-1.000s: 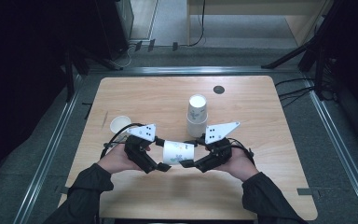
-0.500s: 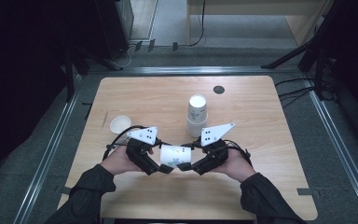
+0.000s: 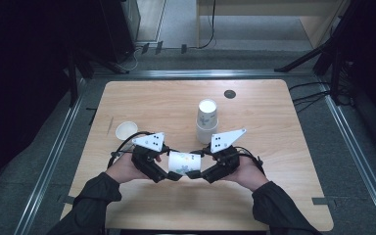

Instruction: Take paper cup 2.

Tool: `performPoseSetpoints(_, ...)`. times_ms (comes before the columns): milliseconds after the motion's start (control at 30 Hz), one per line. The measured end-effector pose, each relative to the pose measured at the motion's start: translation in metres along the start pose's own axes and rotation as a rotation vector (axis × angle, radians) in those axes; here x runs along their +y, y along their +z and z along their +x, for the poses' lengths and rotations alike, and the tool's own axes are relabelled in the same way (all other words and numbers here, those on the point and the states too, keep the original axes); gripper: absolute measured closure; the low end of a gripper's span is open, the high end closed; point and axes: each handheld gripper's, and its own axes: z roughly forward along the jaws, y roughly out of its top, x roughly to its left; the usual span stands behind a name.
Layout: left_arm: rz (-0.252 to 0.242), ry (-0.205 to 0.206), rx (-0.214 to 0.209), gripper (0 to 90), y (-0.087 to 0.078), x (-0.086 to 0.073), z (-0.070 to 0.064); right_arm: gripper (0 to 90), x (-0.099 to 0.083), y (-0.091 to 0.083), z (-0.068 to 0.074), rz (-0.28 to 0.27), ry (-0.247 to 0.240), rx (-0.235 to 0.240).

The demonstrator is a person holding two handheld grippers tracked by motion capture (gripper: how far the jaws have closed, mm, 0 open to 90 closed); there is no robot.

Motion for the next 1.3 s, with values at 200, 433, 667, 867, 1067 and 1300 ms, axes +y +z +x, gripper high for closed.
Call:
performPoseSetpoints(200, -0.022, 0.001, 0.009, 26.2, -0.004, 0.0, 0.001, 33.3, 0.0, -0.001, 0.0, -0.008, -0.002, -0.008)
performPoseSetpoints(433, -0.033, -0.009, 0.022, 26.2, -0.013, 0.001, 0.003, 30.0, 0.0, -0.003, -0.001, -0.01, 0.005, -0.023)
performPoseSetpoints(667, -0.016, -0.02, 0.068, 26.2, -0.034, 0.007, 0.005, 27.3, -0.002, -0.008, -0.004, 0.003, 0.002, -0.055)
performPoseSetpoints(867, 0.036, -0.02, 0.076, 26.2, -0.043, 0.018, 0.004, 27.2, -0.003, -0.008, -0.005, 0.011, 0.007, -0.069)
performPoseSetpoints(1067, 0.166, 0.019, 0.088, 26.0, -0.041, 0.038, -0.005, 26.7, -0.005, -0.008, -0.005, 0.034, -0.003, -0.083)
performPoseSetpoints(1300, 0.306, -0.002, 0.042, 26.0, -0.031, 0.056, 0.006, 26.5, -0.005, -0.013, -0.004, 0.028, 0.0, -0.097)
